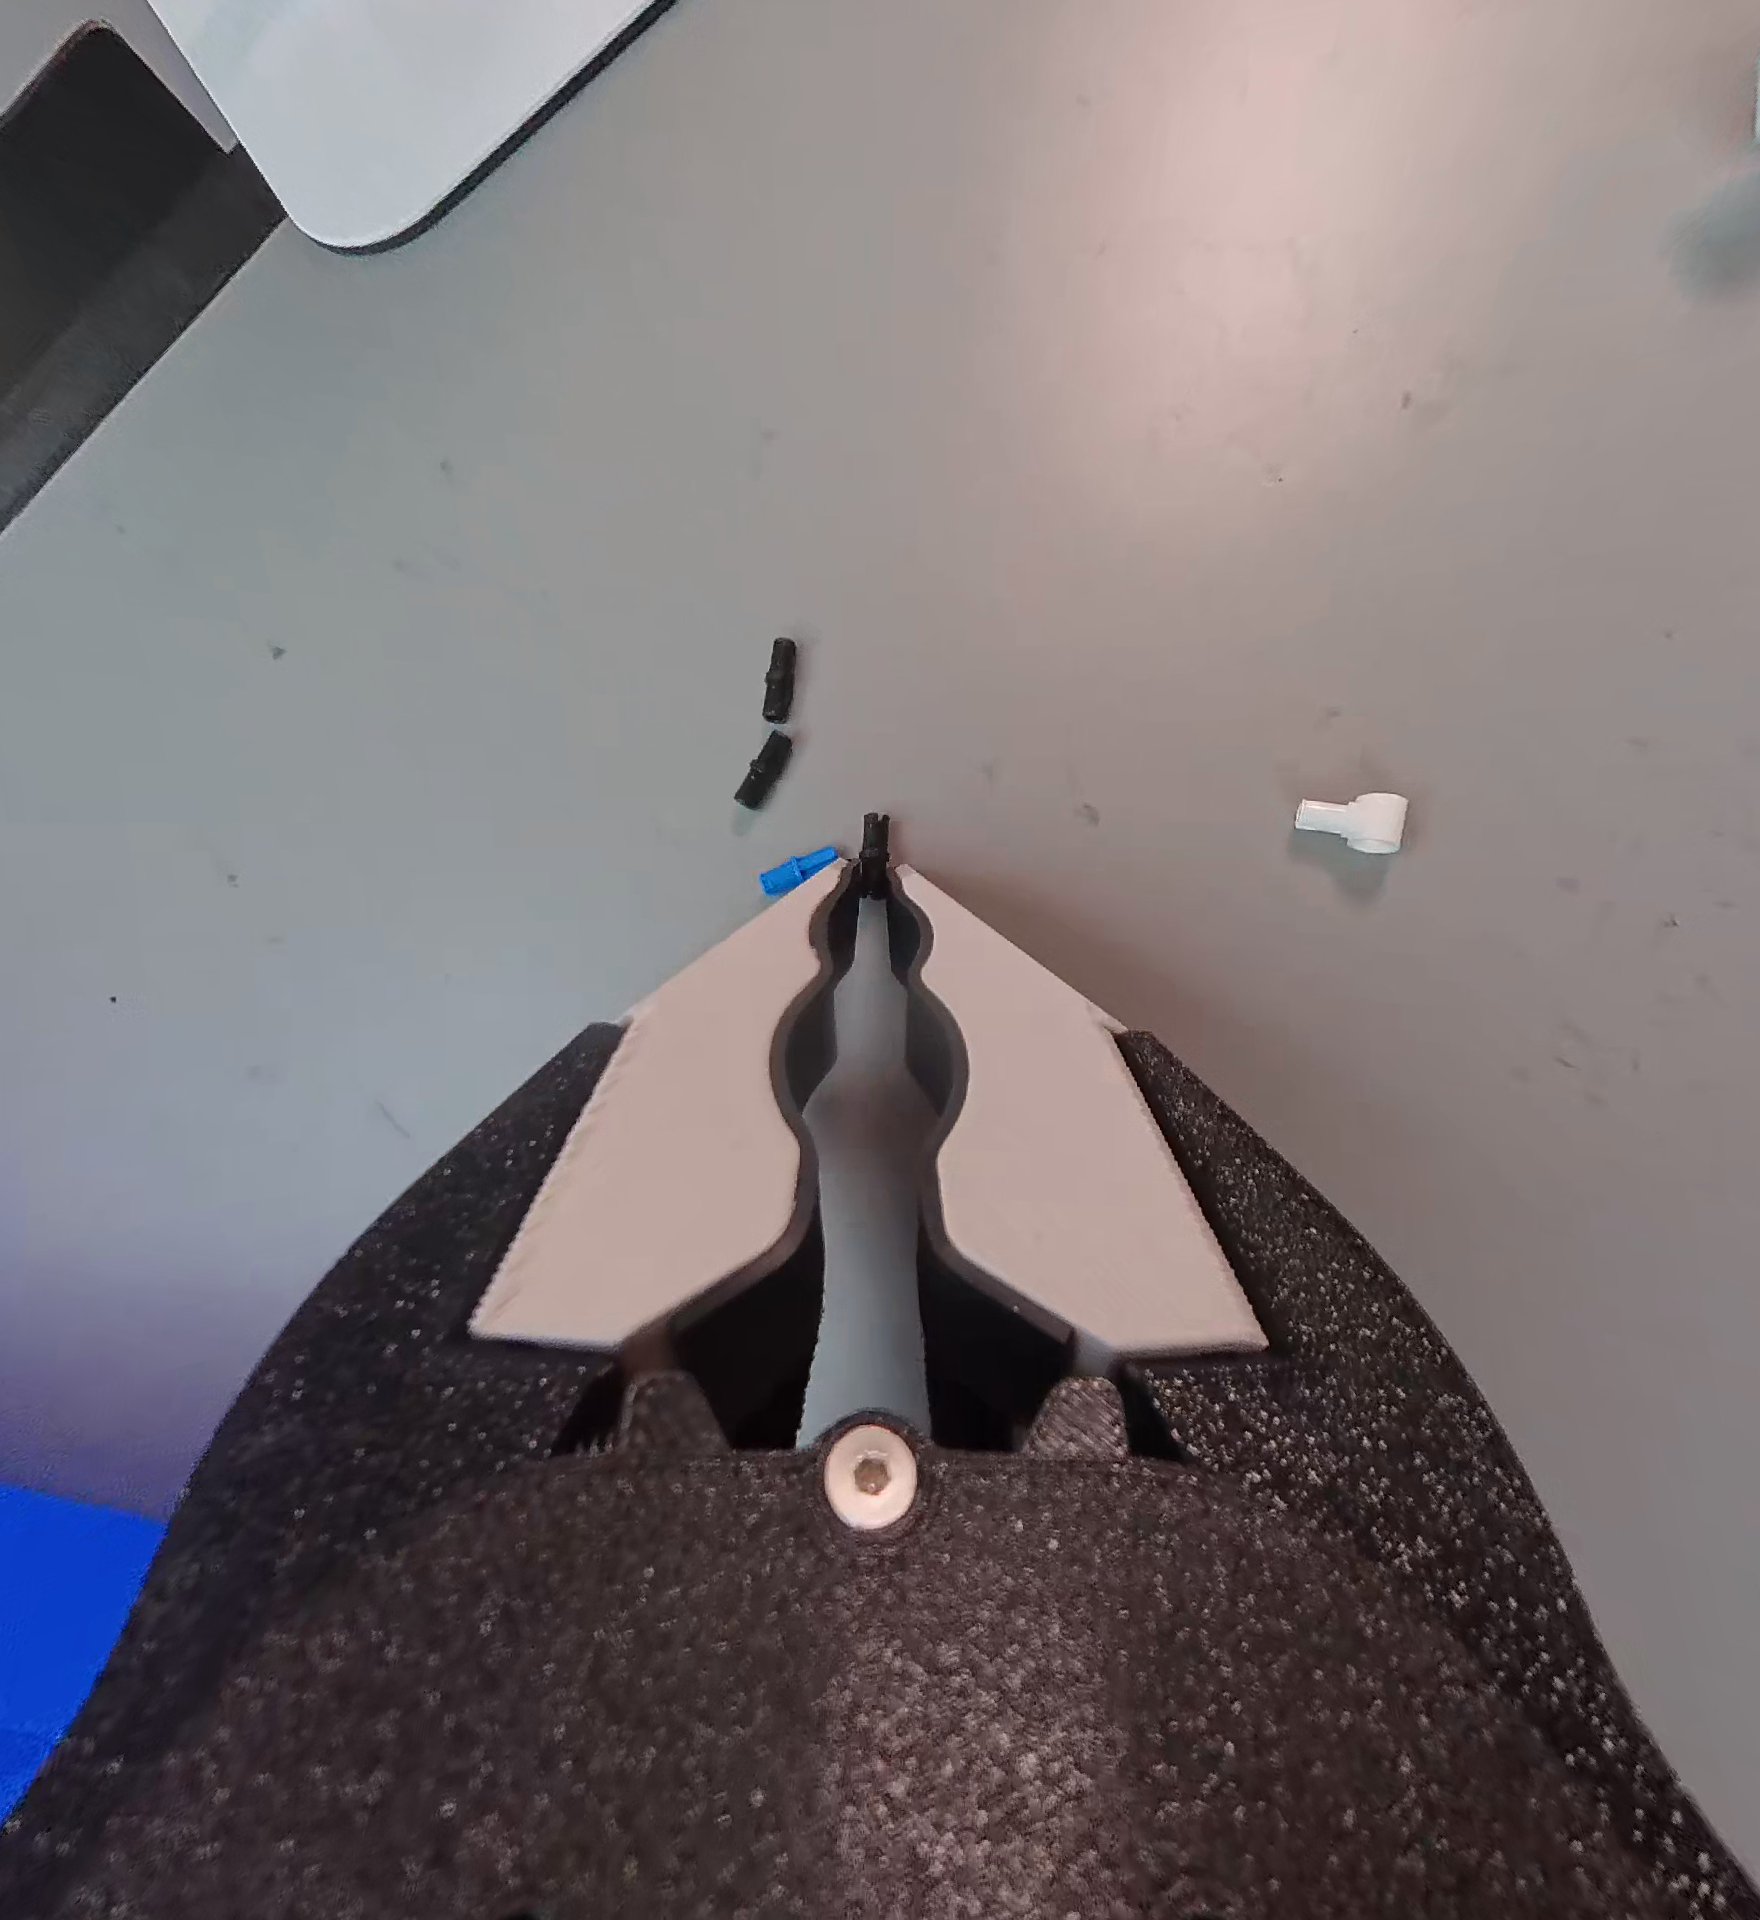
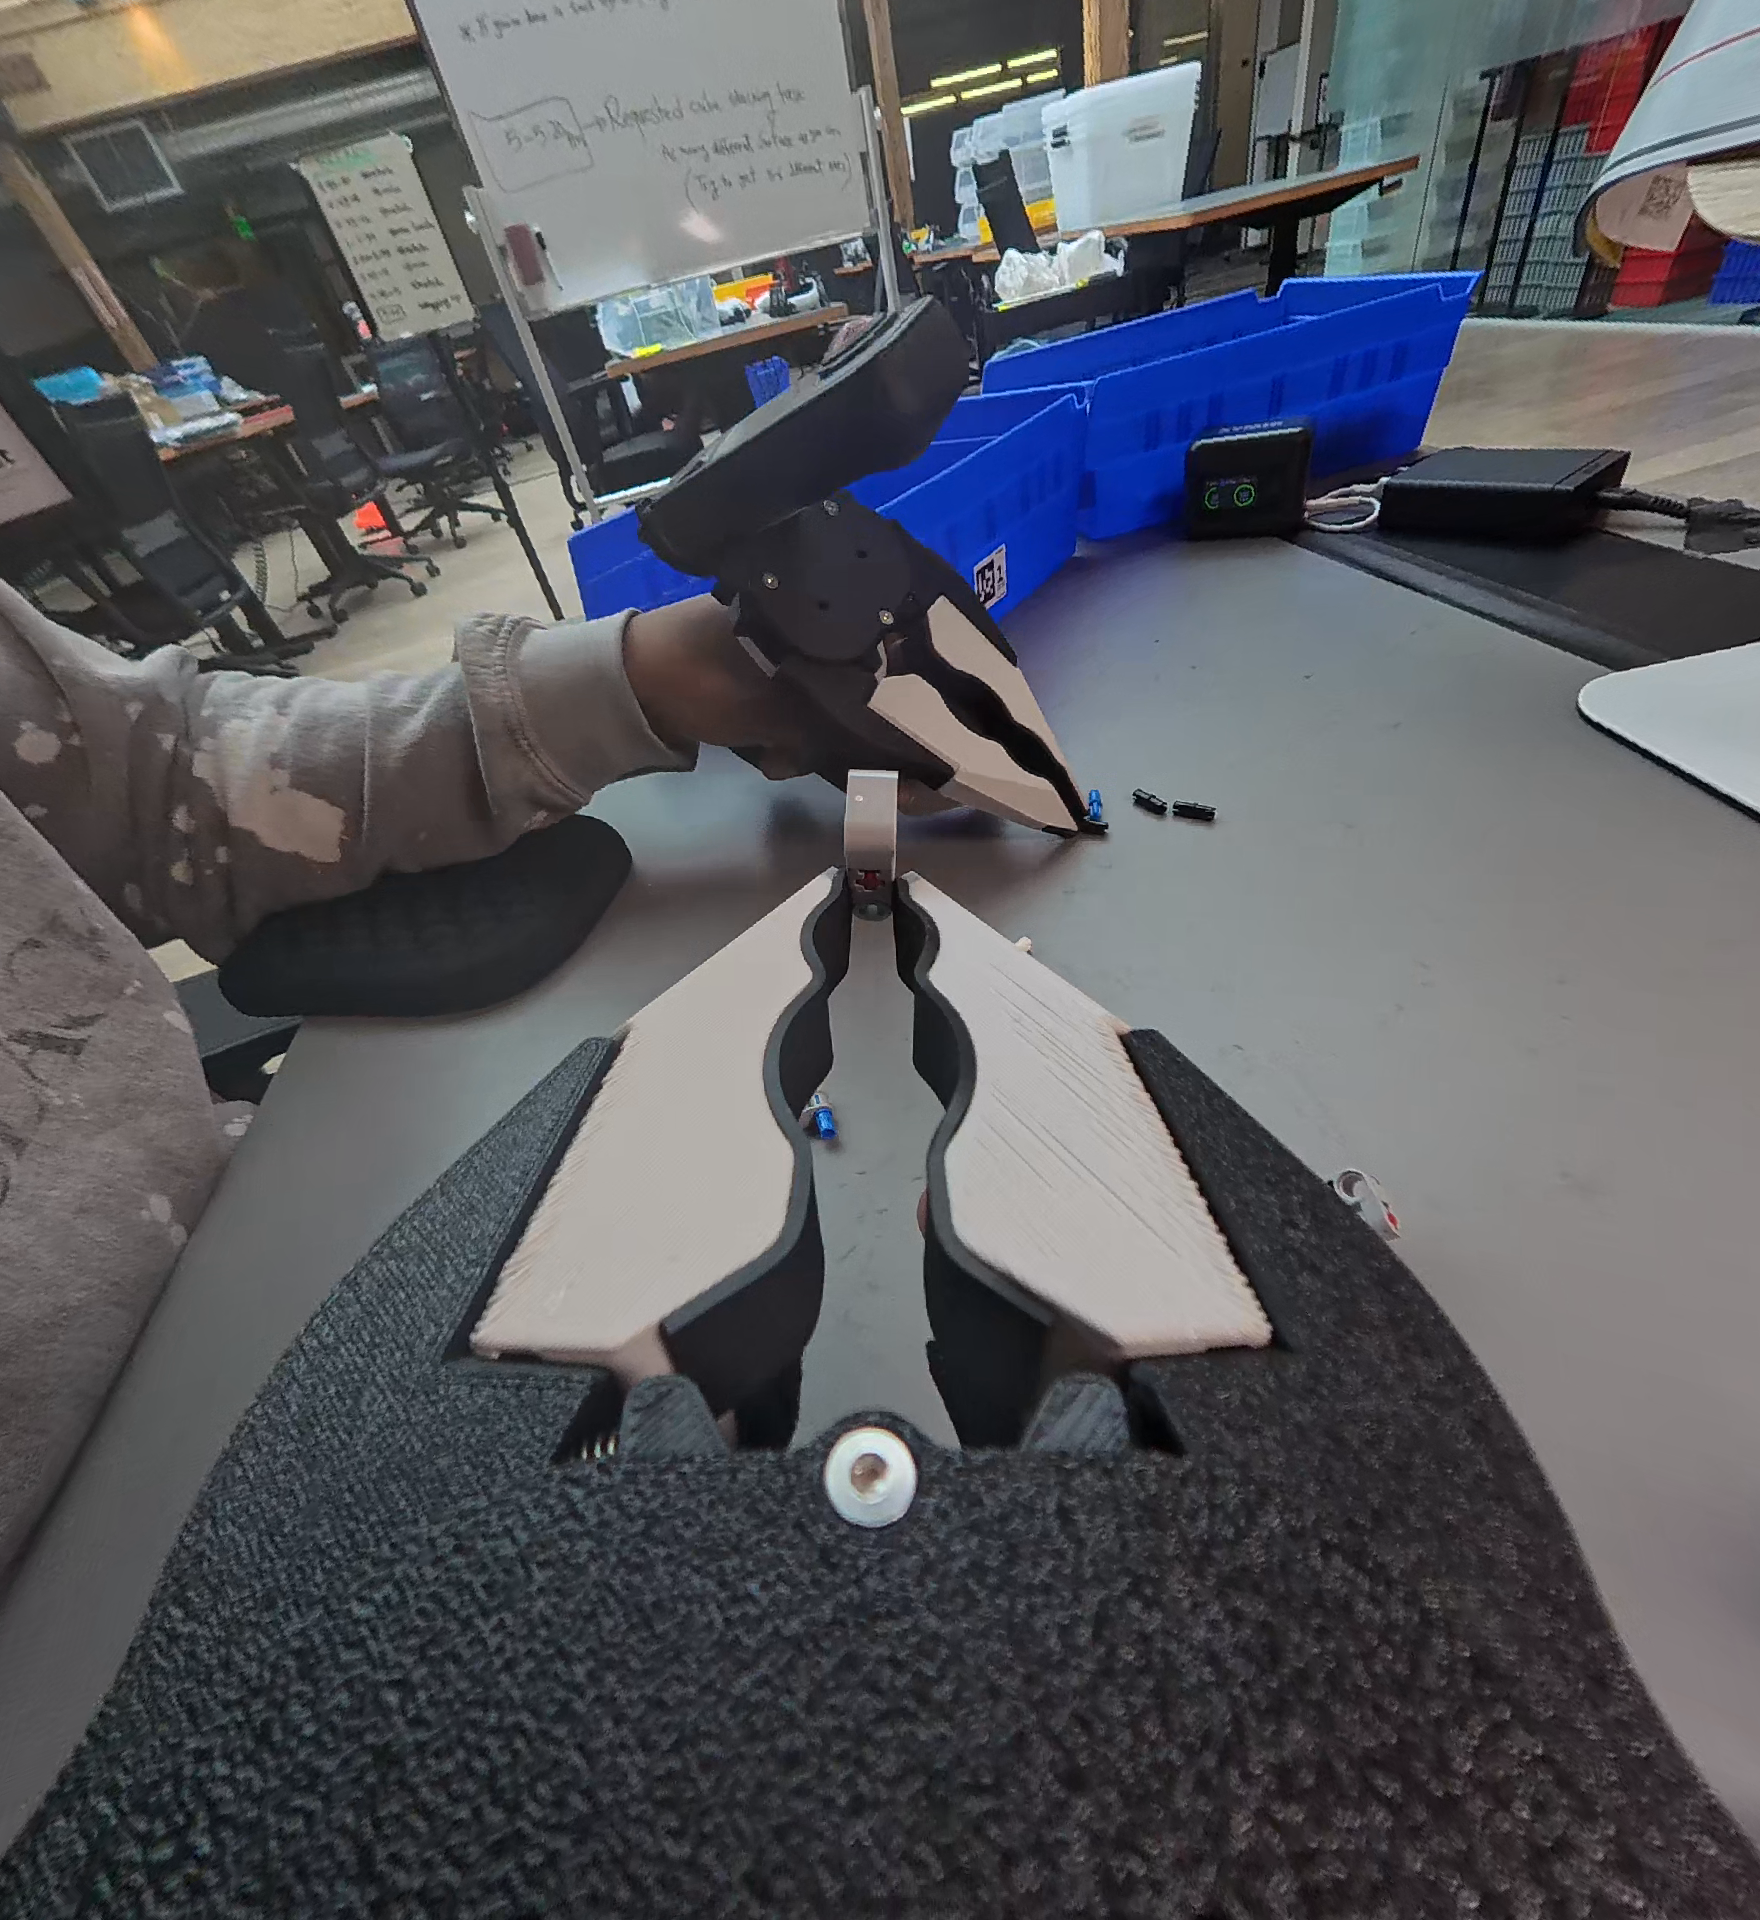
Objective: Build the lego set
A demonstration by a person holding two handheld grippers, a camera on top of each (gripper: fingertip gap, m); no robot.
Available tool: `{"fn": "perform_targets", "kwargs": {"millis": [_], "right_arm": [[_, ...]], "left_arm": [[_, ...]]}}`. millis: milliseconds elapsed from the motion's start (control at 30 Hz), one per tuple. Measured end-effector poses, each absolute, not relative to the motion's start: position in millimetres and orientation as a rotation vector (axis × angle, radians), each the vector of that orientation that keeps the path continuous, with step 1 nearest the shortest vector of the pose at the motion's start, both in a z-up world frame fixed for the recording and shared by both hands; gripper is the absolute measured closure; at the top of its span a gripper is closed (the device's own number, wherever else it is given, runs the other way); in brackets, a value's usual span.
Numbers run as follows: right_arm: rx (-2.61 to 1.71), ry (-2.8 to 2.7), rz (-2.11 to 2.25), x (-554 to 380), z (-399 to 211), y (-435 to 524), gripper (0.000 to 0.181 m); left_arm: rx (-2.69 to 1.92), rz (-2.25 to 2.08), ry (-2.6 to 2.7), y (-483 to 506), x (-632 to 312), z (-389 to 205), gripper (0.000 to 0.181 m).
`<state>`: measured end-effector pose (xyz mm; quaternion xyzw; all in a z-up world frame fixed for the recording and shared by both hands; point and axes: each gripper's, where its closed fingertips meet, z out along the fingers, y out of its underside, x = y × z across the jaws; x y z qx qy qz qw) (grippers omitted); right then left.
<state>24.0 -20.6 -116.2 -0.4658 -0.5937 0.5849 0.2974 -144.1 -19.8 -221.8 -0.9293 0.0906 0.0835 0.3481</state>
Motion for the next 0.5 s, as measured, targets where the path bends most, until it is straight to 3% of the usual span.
{"fn": "perform_targets", "kwargs": {"millis": [333,500], "right_arm": [[-1.23,-1.576,1.554,25.5,-113.6,-20.2,0.176],[-1.233,-1.552,1.557,27.2,-110.1,-14.8,0.176]], "left_arm": [[-2.31,0.255,0.192,-9.7,-147.8,-207.0,0.166],[-2.205,0.023,0.258,-18.5,-103.4,-184.0,0.166]]}}
